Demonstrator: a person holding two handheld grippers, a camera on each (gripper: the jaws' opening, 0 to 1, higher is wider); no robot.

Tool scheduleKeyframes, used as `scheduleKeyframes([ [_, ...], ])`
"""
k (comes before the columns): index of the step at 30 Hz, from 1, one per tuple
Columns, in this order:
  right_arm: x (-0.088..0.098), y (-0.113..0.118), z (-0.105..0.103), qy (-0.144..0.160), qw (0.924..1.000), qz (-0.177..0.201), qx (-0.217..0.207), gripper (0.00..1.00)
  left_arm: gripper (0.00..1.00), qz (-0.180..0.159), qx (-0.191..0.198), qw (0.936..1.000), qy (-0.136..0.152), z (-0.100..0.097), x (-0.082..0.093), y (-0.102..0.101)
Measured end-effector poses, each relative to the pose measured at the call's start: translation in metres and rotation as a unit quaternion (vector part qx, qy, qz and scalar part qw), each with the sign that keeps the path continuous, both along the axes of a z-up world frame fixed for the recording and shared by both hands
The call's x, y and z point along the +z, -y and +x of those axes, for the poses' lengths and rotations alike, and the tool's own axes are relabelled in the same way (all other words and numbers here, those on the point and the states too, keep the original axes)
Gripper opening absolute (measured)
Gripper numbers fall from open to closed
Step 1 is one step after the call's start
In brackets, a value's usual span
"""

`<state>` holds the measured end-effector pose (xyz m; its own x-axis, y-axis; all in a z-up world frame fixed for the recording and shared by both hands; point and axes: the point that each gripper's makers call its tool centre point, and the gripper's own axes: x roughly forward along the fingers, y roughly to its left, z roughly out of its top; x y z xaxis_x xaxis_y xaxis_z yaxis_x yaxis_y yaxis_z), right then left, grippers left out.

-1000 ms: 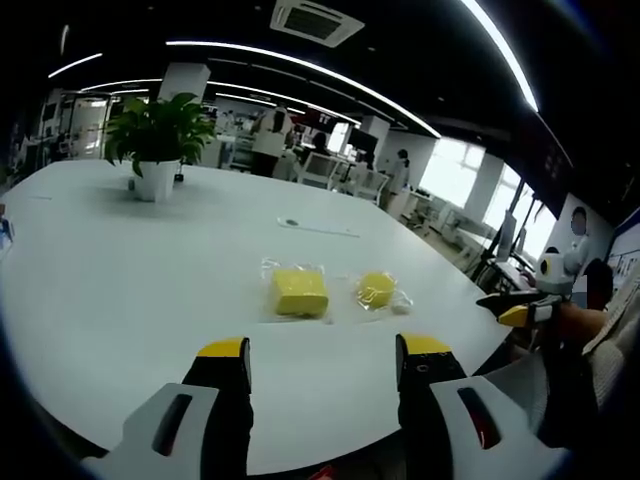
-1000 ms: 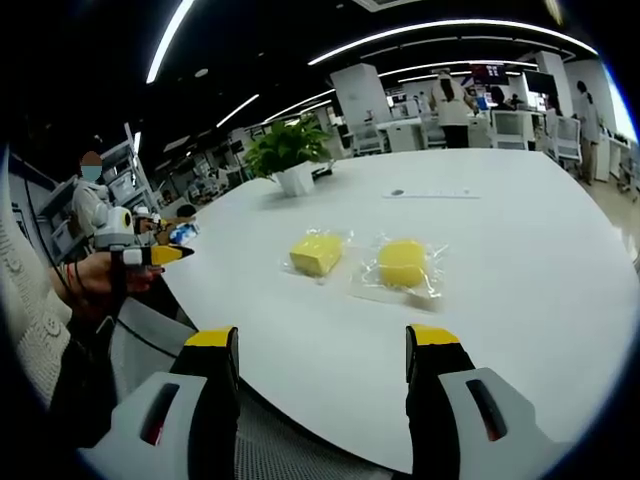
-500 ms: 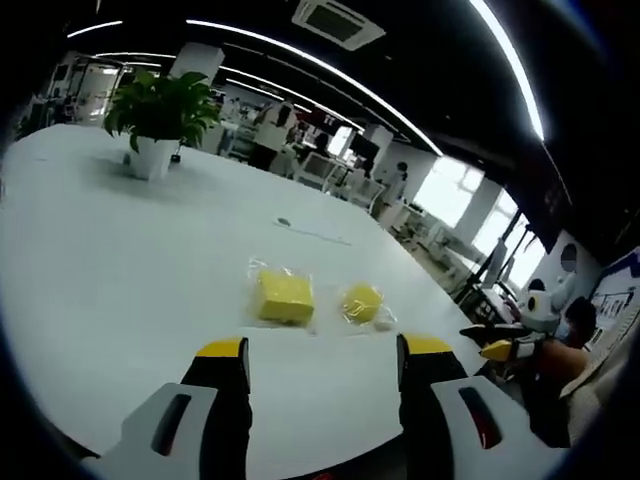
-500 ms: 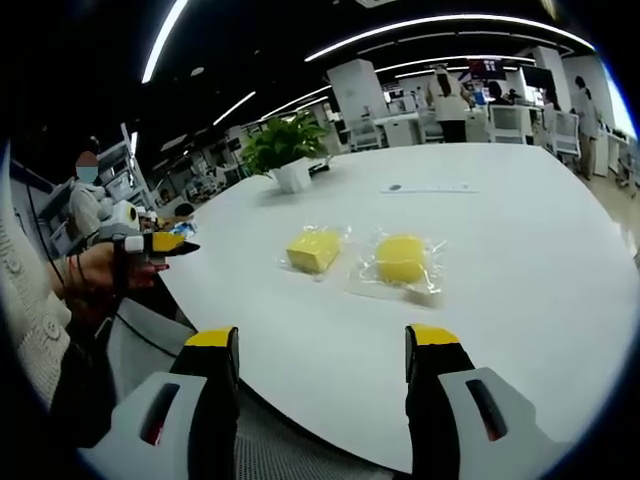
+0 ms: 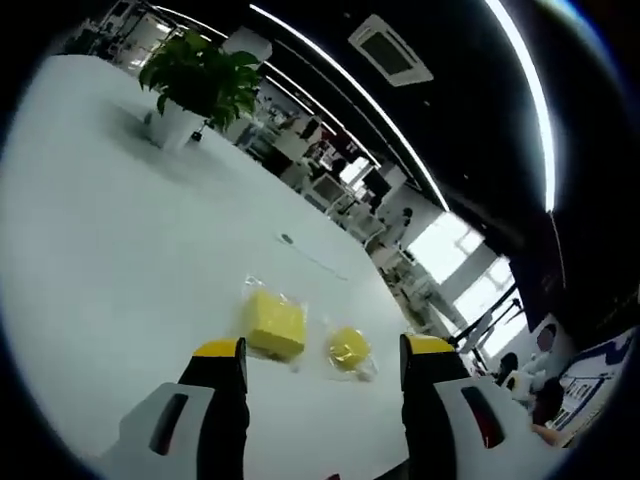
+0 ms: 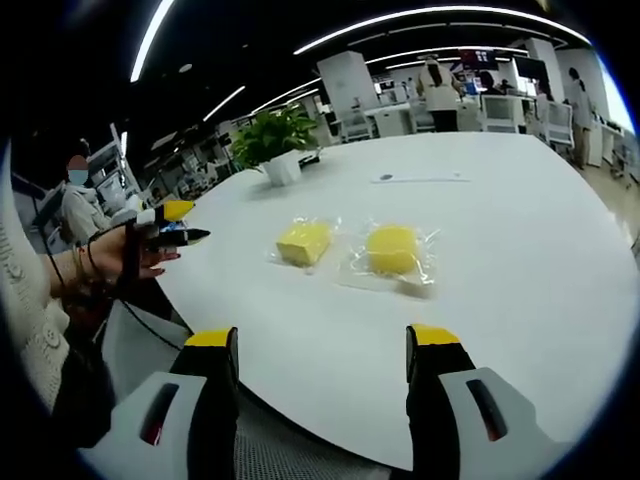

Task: Compare the silicone blocks by pressing each to a similar depth, holding the contact briefly, and releasing to observe deformation and rebound differences across the visible hardness samples.

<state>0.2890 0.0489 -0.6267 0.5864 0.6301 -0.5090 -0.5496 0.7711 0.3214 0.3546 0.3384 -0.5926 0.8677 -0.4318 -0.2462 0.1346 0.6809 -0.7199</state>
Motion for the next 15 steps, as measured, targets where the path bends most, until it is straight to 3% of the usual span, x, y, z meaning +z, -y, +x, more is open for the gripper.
scheduleKeyframes([
  [15,-0.009,0.004,0.010,-0.022,0.9996,-0.010,-0.014,0.63,0.61,-0.017,-0.004,0.9997,-0.018,0.048,-0.019,0.004],
])
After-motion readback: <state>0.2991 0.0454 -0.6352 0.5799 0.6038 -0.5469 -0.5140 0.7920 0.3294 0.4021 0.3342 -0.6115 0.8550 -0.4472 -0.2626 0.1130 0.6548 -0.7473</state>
